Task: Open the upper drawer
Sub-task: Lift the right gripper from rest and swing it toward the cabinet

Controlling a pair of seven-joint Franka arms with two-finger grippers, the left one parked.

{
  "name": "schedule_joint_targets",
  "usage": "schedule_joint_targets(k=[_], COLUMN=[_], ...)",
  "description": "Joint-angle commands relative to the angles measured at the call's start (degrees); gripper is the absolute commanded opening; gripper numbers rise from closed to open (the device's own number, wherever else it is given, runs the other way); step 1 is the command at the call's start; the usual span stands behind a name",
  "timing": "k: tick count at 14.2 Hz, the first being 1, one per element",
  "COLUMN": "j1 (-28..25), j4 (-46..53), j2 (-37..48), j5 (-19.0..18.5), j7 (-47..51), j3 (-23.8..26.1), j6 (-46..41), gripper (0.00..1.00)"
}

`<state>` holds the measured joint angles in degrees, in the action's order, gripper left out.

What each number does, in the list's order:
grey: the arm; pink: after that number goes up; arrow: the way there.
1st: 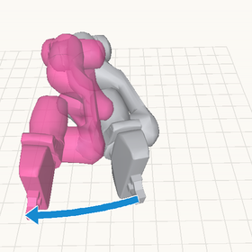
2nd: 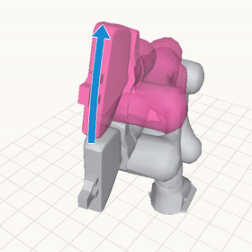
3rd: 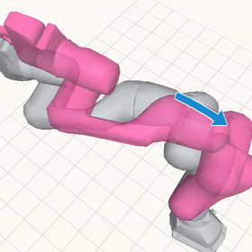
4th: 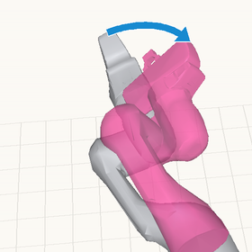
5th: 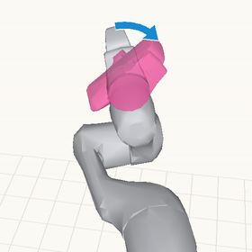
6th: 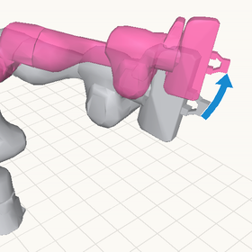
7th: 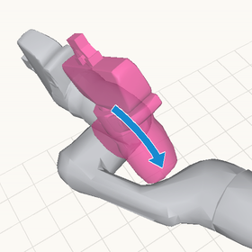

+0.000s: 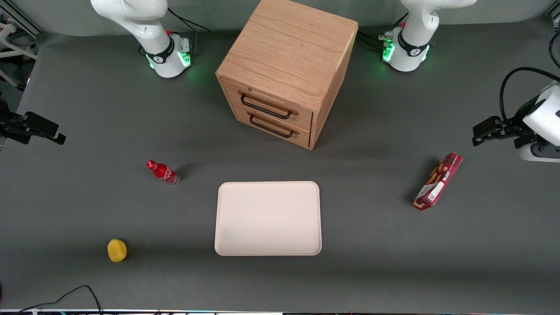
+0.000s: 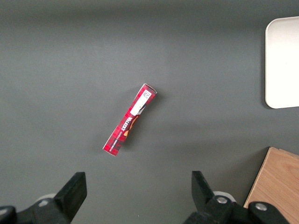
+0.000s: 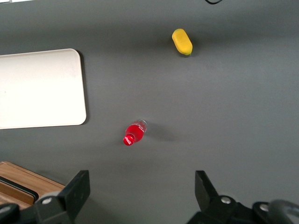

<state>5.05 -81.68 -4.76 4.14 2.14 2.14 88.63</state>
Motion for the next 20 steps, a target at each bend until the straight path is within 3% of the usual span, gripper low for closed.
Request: schedule_joint_targets(k=[1, 5, 9, 20], j1=[0.22, -0.39, -1.00, -14.80], j4=[1.70, 1.35, 1.70, 0.82], j2=[-0.34, -0.34, -1.56, -3.41], j5=[1.14, 3.58, 4.74, 5.36], j7=[-0.03, -0.99, -0.03, -7.94], j3=[0.32, 0.49, 4.80, 7.08], j6=[-0.30, -0.73, -0.12, 3.13], gripper=[1.00, 1.00, 1.00, 1.00])
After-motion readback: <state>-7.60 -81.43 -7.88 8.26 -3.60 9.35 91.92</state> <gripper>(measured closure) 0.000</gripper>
